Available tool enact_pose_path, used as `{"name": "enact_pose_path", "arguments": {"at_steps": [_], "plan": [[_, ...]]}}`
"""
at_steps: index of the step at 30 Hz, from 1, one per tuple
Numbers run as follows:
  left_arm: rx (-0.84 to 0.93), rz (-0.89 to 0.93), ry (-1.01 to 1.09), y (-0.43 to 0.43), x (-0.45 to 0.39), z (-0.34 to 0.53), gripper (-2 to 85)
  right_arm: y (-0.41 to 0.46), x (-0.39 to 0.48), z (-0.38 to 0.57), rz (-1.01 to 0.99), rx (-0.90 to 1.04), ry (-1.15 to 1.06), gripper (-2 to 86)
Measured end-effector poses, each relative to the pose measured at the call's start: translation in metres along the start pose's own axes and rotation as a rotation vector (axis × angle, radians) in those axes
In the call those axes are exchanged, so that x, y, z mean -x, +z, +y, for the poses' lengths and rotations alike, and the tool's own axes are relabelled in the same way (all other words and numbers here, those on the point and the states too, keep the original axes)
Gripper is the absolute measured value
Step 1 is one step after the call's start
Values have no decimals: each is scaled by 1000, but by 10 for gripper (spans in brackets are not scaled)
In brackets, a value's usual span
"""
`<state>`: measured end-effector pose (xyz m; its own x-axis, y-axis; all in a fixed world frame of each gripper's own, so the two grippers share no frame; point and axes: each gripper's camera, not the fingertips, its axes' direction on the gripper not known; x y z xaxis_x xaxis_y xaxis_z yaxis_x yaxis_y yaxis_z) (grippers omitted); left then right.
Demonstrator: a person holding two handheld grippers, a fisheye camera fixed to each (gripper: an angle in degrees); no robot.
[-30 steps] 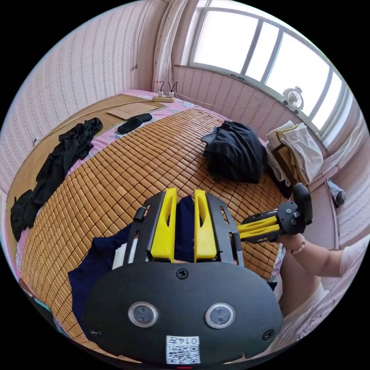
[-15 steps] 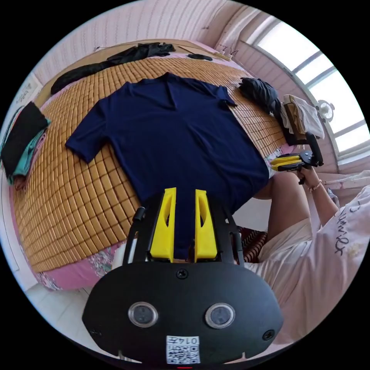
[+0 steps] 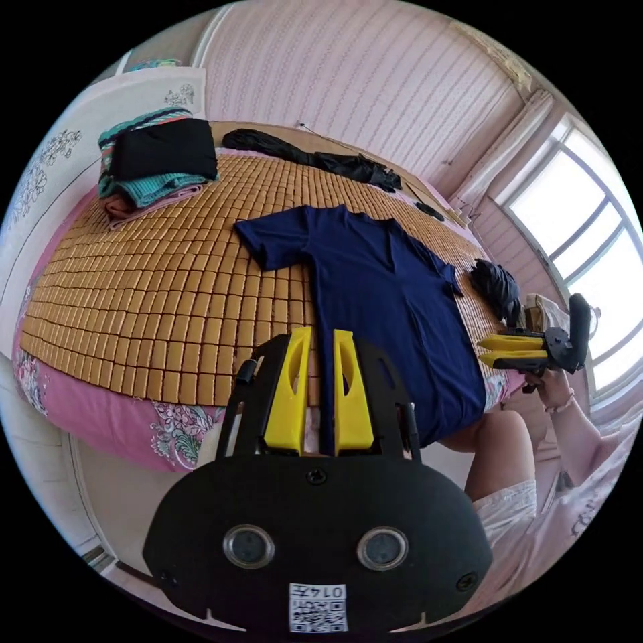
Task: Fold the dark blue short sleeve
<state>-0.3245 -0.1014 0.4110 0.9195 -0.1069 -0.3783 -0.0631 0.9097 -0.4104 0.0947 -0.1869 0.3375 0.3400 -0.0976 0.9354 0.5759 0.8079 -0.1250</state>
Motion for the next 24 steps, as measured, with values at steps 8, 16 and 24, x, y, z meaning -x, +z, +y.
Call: {"name": "enact_pose_path", "arguments": {"at_steps": [8, 16, 24], "plan": [[-13, 43, -120, 14, 76, -39, 55, 66, 17, -197, 47, -5, -251, 93], [14, 2, -136, 29, 115, -68, 70, 134, 20, -329, 64, 62, -248, 92], [64, 1, -88, 35, 130, -75, 56, 179, 12, -377, 101, 156, -165, 60]]}}
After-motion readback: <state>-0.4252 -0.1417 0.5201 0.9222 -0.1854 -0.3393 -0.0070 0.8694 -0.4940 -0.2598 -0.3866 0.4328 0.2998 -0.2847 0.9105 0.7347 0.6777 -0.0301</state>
